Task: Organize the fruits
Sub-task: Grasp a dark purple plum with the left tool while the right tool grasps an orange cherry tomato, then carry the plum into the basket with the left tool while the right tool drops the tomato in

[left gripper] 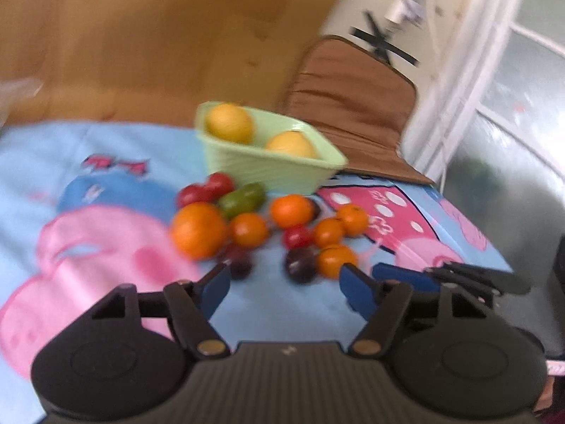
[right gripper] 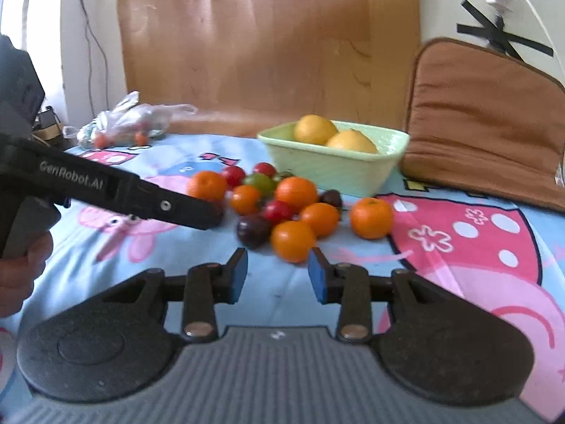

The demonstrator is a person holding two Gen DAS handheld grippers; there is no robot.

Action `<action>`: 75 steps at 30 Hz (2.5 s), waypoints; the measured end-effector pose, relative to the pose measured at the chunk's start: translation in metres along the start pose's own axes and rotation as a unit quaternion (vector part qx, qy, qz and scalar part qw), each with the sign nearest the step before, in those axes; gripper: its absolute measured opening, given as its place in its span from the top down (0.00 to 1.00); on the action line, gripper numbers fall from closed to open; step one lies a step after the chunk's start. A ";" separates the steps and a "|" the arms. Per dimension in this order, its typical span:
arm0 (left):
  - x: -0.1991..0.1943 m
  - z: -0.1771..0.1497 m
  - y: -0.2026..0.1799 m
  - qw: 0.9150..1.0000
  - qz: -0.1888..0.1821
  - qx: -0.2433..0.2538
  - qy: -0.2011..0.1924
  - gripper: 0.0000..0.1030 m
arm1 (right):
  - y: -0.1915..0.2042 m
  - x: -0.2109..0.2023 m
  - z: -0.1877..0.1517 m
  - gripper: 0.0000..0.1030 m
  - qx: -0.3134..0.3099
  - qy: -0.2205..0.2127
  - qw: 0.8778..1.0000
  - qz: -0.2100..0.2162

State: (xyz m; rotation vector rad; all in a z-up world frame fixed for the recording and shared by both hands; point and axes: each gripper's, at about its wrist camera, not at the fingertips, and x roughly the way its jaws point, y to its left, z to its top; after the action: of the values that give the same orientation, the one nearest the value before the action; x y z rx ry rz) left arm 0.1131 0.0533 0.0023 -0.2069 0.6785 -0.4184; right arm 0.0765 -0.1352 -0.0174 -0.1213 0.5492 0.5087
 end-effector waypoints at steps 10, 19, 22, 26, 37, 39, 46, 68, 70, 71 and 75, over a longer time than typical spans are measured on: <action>0.035 0.003 -0.027 0.998 0.002 0.057 0.031 0.47 | -0.013 0.021 0.007 0.61 -0.031 0.037 0.999 0.007; 0.028 -0.001 -0.006 0.999 -0.030 0.014 0.016 0.63 | -0.013 0.025 0.010 0.71 -0.049 0.038 0.998 0.027; 0.029 -0.001 -0.002 0.999 -0.037 0.000 0.024 0.67 | -0.015 0.018 0.007 0.71 -0.053 0.035 0.998 0.028; 0.035 0.002 -0.014 0.999 -0.008 0.029 0.020 0.69 | -0.019 0.009 0.002 0.71 -0.041 0.035 0.998 0.017; 0.023 -0.015 -0.038 0.996 0.032 0.081 0.013 0.72 | -0.016 0.002 -0.004 0.71 -0.026 0.034 0.999 0.012; 0.015 -0.025 -0.038 0.996 0.036 0.082 0.018 0.72 | -0.012 -0.006 -0.008 0.71 -0.026 0.031 0.999 0.017; -0.015 -0.055 -0.047 0.993 0.059 0.098 -0.006 0.72 | 0.011 -0.037 -0.029 0.71 -0.039 0.024 0.999 0.022; -0.018 -0.066 -0.058 0.988 0.088 0.127 -0.015 0.71 | 0.029 -0.059 -0.051 0.67 -0.020 -0.006 1.000 -0.019; -0.018 -0.066 -0.058 0.988 0.088 0.127 -0.015 0.71 | 0.029 -0.060 -0.052 0.65 -0.018 -0.007 1.000 -0.023; -0.018 -0.066 -0.058 0.988 0.088 0.127 -0.015 0.71 | 0.029 -0.060 -0.052 0.63 -0.018 -0.007 1.000 -0.024; -0.018 -0.066 -0.057 0.988 0.084 0.125 -0.014 0.68 | 0.029 -0.061 -0.051 0.57 -0.024 -0.004 0.999 -0.030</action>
State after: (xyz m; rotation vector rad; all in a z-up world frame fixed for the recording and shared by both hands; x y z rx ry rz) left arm 0.0400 0.0070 -0.0199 0.0819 0.6039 -0.3338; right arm -0.0061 -0.1486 -0.0281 -0.1800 0.5235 0.4633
